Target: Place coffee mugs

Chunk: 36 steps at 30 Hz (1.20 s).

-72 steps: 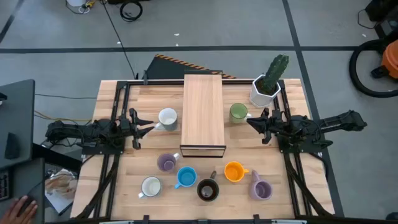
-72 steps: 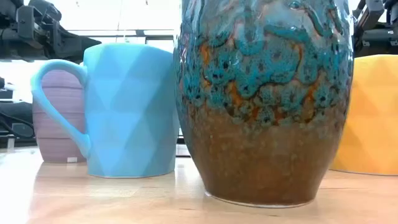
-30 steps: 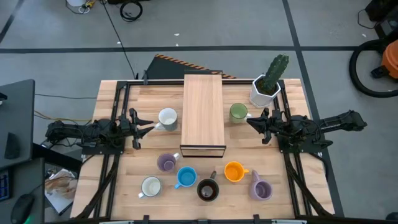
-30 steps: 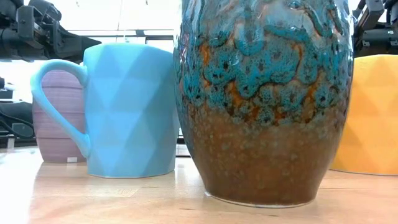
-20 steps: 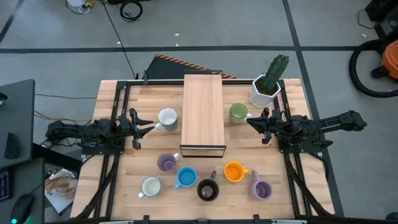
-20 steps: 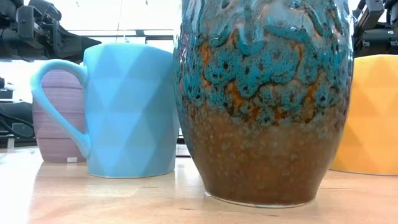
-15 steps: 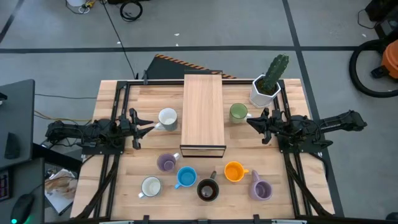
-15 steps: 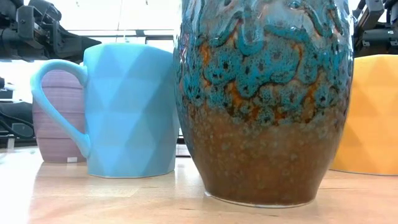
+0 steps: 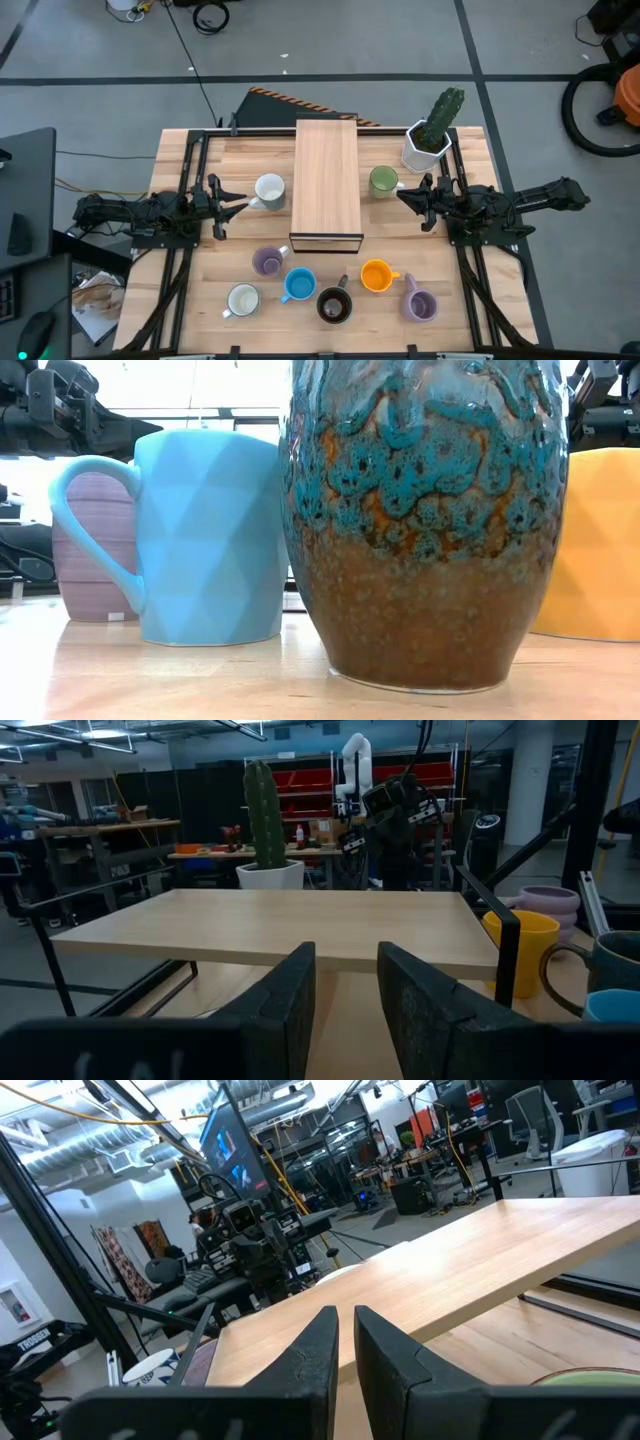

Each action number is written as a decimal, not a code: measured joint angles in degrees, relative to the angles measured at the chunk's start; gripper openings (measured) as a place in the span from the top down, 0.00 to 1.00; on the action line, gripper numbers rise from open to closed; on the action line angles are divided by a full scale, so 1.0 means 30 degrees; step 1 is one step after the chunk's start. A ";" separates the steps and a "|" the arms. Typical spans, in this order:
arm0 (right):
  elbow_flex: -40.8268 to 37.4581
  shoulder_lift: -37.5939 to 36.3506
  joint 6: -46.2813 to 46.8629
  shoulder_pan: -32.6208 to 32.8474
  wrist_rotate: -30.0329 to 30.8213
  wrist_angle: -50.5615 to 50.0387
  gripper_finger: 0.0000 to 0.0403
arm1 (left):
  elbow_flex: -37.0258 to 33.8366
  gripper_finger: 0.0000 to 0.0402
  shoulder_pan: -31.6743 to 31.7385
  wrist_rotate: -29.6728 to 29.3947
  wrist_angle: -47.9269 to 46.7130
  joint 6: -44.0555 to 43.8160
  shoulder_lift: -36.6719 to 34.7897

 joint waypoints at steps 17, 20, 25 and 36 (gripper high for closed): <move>-0.0007 0.0000 -0.2291 -0.0007 0.1306 0.0770 0.89 | 0.0023 0.71 0.0003 -0.0783 0.2784 -0.2920 0.0001; -0.0015 0.0004 -0.1596 -0.0004 0.1362 0.1239 0.89 | 0.0890 0.71 0.0047 -0.0776 0.0482 -0.6094 0.0280; -0.0015 0.0008 -0.1301 -0.0031 0.1830 0.2014 0.89 | 0.2790 0.71 0.0039 -0.0765 -0.2858 -0.7524 0.2580; -0.0007 0.0014 -0.1898 -0.0240 0.2091 0.4564 0.89 | 0.6312 0.71 0.0042 -0.0069 -0.4845 -0.7778 0.9815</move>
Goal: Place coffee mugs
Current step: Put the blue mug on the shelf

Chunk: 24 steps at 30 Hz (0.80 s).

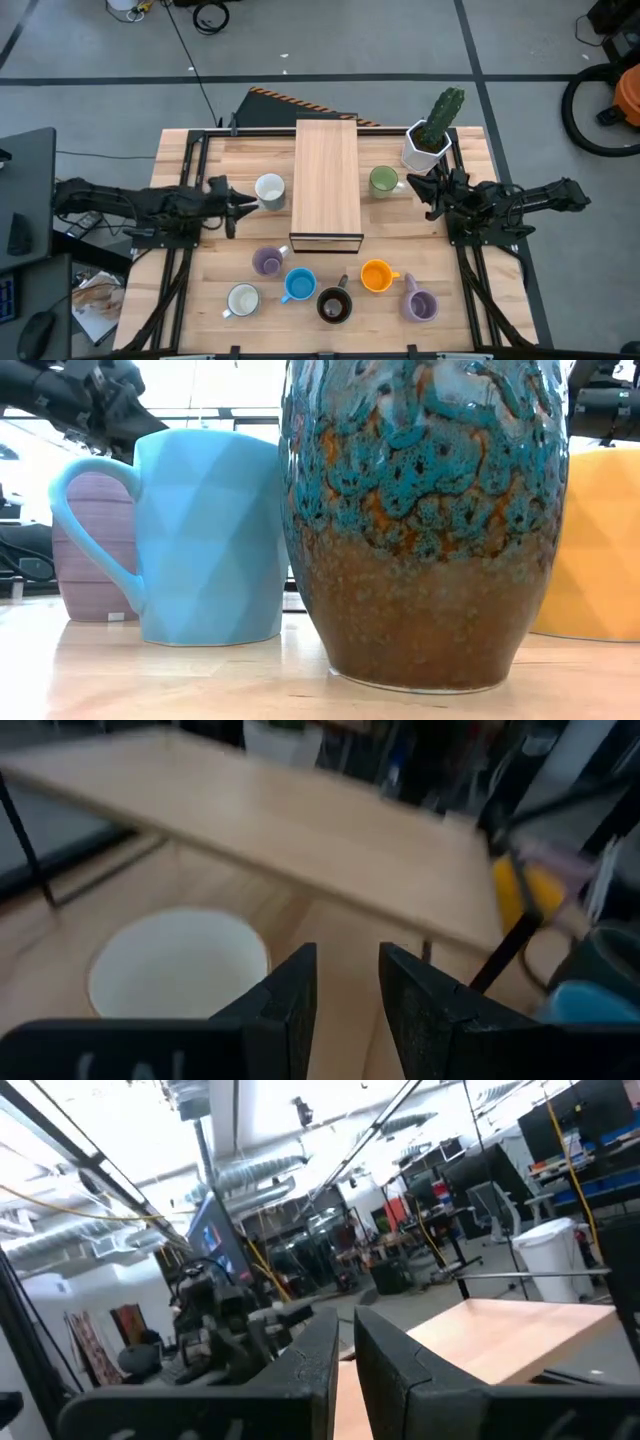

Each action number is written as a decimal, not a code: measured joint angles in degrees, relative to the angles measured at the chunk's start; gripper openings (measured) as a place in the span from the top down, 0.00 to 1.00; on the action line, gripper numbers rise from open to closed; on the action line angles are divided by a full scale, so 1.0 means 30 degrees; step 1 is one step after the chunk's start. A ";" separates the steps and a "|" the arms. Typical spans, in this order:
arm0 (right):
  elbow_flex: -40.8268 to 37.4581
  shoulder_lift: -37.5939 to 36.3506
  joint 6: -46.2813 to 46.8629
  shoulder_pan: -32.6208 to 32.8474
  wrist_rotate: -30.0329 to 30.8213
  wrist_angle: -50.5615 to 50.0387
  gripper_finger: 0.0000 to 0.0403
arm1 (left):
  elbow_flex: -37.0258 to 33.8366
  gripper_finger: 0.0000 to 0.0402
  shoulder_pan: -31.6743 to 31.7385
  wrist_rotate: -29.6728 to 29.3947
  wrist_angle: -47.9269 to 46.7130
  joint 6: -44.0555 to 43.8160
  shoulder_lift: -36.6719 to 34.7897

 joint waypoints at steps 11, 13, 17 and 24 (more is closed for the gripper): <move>0.0007 0.1183 -0.0250 -0.0532 -0.0452 0.0024 0.89 | 0.5374 0.71 0.3572 0.4563 -0.5077 -0.0560 0.6342; 0.0090 0.1619 -0.0391 -0.0634 -0.0583 -0.0003 0.89 | 0.6080 0.71 0.4267 0.5501 -0.5420 -0.0140 0.7342; 0.0583 0.2504 -0.1051 -0.0656 -0.0590 -0.0331 0.89 | 0.7756 0.71 0.5282 0.6126 -0.6949 0.0800 0.9277; 0.2176 0.4187 -0.2813 -0.0715 -0.0576 -0.2039 0.89 | 1.0673 0.71 0.6000 0.6127 -0.9415 0.2418 1.2936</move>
